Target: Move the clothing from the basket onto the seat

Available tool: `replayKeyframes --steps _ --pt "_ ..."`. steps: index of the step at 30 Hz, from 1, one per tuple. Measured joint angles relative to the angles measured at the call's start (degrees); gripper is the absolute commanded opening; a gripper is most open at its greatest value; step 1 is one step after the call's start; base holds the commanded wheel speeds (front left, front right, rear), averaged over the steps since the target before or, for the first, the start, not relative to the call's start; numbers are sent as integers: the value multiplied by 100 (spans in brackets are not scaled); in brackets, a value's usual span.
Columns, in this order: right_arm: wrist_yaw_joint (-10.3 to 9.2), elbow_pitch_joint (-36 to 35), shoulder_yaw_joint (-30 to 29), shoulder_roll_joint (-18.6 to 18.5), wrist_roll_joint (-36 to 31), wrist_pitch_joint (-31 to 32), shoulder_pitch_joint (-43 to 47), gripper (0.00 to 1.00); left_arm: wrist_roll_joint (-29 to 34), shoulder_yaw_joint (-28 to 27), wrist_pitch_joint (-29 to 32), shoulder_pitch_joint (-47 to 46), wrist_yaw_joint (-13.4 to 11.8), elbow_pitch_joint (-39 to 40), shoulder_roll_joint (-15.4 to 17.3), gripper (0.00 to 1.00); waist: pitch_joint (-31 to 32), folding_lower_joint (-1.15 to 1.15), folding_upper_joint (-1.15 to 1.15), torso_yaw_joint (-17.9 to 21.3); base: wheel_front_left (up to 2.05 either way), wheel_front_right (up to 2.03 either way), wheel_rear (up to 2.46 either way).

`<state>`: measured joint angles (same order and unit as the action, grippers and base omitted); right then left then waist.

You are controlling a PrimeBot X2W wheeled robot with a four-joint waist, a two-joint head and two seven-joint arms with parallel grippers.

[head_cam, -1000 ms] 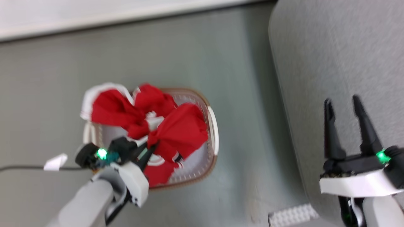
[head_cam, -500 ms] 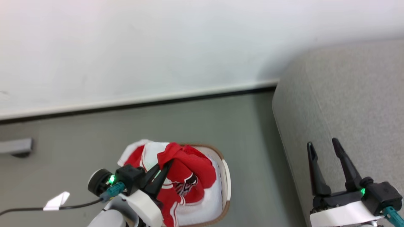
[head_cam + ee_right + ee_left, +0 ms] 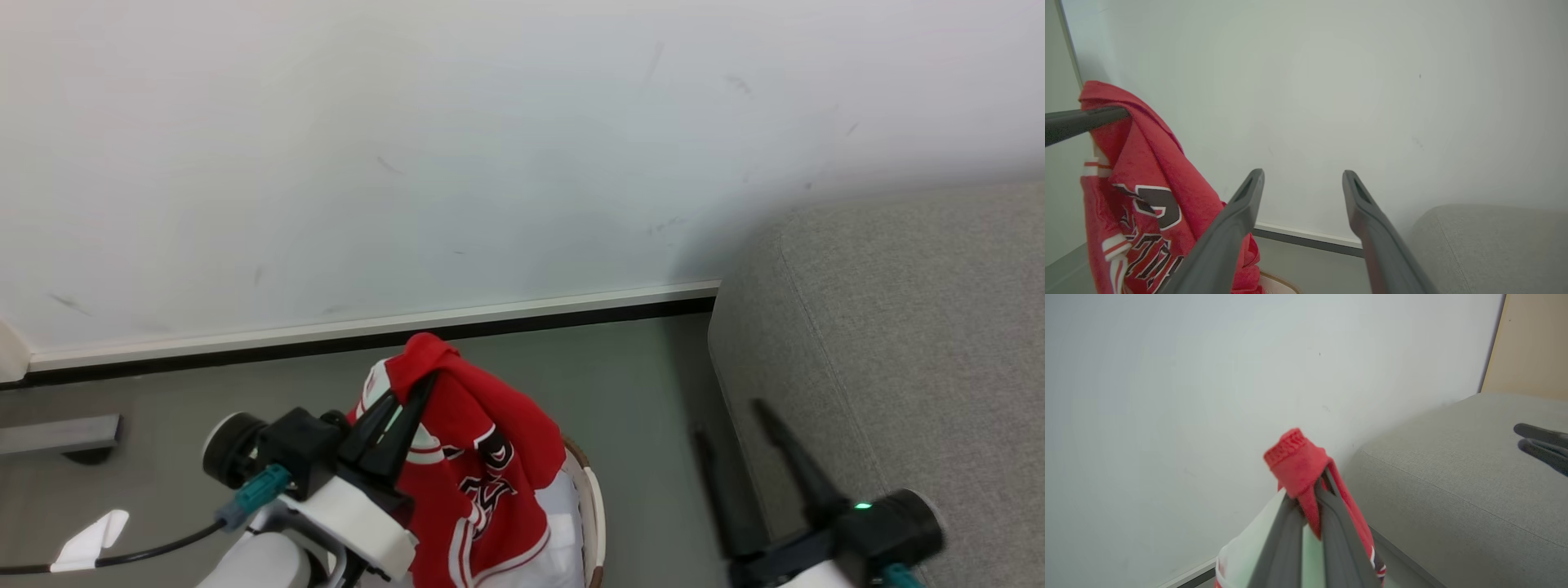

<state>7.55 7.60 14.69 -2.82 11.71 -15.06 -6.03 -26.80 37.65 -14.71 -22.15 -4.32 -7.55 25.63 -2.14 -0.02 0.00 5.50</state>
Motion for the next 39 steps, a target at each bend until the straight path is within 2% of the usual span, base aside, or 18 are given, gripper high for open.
replayKeyframes --steps 9,15,19,27,31,32,33,34,36,37,38,39 --pt "1 432 1606 3 -293 -10 -881 100 19 140 188 -21 -26 450 25 0 68 1 0 -4 0 0 0" --pt "0 924 2386 5 -244 -12 -1420 100 63 269 253 -114 -13 502 -86 0 104 1 0 -73 0 0 0" --pt "1 1247 2566 8 -274 -12 -1657 100 111 415 290 -159 62 578 -143 0 116 1 0 -115 0 0 0" --pt "0 1914 2563 4 -825 -11 -1879 100 176 670 443 -221 177 902 -209 0 120 2 0 -199 0 0 0" --pt "1 2100 2643 2 -808 -12 -1889 100 163 794 521 -223 279 1172 -254 0 125 2 0 -240 0 0 0" --pt "1 2124 2675 3 -724 -12 -1891 78 163 822 565 -226 279 1225 -265 0 126 2 0 -250 0 0 0" --pt "1 2154 2710 3 -580 -11 -1892 24 163 840 587 -227 277 1262 -271 0 130 2 0 -260 0 0 0" --pt "1 2151 2726 1 -441 -11 -1891 0 163 849 611 -227 274 1299 -272 0 133 2 0 -270 0 0 0" --pt "1 2045 2650 9 -171 -12 -1899 0 163 818 614 -226 188 1304 -267 0 132 2 0 -278 0 0 0" --pt "1 1998 2571 10 -44 -12 -1903 0 167 772 610 -226 133 1277 -253 5 128 2 0 -277 0 0 0" --pt "1 1978 2463 10 57 -11 -1902 0 167 733 600 -225 77 1237 -237 33 125 2 0 -275 0 0 0" --pt "1 1960 2337 7 127 -11 -1902 0 167 715 588 -220 47 1198 -219 93 121 2 0 -271 0 0 0"
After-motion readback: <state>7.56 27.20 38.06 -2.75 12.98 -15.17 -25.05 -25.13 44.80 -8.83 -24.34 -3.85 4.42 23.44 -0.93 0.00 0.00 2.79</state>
